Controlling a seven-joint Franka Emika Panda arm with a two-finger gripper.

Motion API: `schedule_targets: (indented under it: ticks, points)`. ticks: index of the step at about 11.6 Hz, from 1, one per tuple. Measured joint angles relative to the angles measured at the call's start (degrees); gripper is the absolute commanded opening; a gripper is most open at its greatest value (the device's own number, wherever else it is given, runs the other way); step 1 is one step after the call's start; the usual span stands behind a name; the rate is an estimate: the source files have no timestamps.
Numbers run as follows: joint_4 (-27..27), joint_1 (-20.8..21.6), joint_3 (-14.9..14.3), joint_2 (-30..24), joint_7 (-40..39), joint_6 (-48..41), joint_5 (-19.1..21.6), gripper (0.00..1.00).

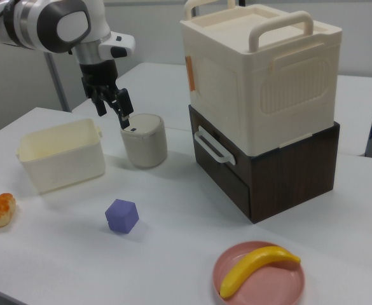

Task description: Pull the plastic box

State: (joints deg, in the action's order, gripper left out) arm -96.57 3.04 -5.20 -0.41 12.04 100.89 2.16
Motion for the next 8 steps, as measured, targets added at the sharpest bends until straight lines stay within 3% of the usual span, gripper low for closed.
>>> schedule_targets:
  ticks: [5, 8]
  points:
    - [-0.1, 0.1, 0.9, 0.2, -0.3, 0.0, 0.0, 1.00]
    - [-0.1, 0.8, 1.5, 0.5, -7.7, 0.4, 0.2, 1.00]
